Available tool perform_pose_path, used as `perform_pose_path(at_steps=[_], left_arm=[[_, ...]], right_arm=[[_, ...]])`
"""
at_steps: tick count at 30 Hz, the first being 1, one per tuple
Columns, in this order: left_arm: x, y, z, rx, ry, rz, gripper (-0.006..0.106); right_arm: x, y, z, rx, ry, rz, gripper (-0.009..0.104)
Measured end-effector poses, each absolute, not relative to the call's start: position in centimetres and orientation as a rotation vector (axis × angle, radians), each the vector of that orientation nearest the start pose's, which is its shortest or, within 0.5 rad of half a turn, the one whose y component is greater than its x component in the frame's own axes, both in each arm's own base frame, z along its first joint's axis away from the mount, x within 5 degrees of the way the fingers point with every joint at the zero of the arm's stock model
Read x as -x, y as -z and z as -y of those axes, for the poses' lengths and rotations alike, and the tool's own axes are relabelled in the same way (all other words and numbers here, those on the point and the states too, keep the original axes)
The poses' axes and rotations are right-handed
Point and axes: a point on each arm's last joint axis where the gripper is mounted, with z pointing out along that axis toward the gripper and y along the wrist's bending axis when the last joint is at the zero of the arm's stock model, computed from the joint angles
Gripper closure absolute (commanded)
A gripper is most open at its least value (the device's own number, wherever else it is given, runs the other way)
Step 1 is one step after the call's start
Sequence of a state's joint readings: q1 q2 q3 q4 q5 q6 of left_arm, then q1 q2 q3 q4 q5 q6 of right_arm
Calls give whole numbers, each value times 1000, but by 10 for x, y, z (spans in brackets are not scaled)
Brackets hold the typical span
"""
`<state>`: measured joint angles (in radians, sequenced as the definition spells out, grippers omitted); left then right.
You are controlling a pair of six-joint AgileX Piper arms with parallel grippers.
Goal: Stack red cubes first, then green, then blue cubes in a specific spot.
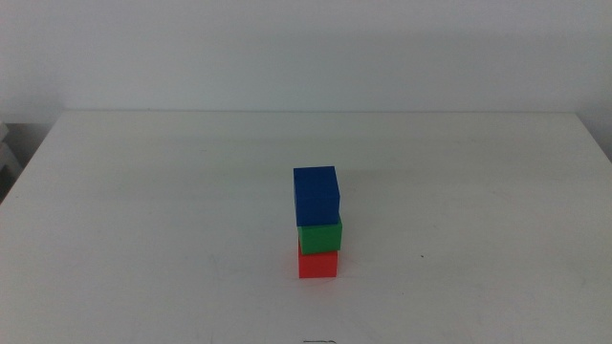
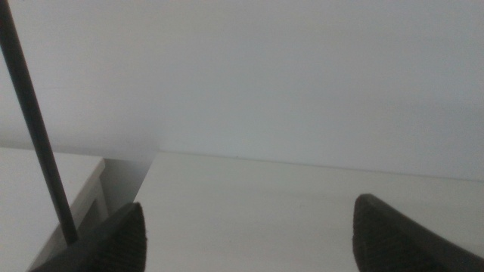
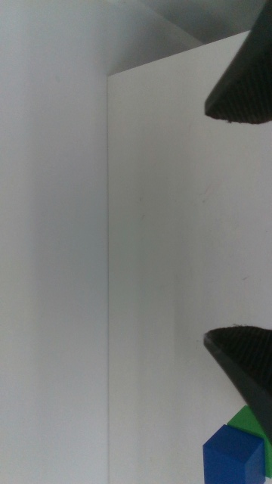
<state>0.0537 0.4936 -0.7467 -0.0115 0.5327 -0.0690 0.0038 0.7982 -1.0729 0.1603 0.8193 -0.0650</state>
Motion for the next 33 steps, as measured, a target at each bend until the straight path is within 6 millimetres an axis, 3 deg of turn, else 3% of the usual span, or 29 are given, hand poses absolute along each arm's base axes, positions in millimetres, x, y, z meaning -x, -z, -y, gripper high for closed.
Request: perform_pose_path(at_steps=[5, 11, 19, 24, 29, 33], left_arm=[[-89, -366, -4, 114, 23, -1777, 7], [-83, -321, -4, 114, 23, -1764, 7], [-77, -262, -4, 110, 22, -1654, 7], [-73, -233, -4, 108, 21, -1615, 7], [-67, -203, -4, 109, 21, -1630, 7], [-62, -198, -3, 107, 20, -1590, 7]], right_arm=[[-137, -418, -10, 33, -134, -2016, 17], [-111, -392, -6, 22, -80, -1850, 17], [-72, -302, -1, 37, 12, -1663, 17], [-59, -238, 0, 57, 47, -1686, 17], [-54, -199, 0, 58, 46, -1710, 17], [-55, -182, 0, 59, 45, -1756, 17]])
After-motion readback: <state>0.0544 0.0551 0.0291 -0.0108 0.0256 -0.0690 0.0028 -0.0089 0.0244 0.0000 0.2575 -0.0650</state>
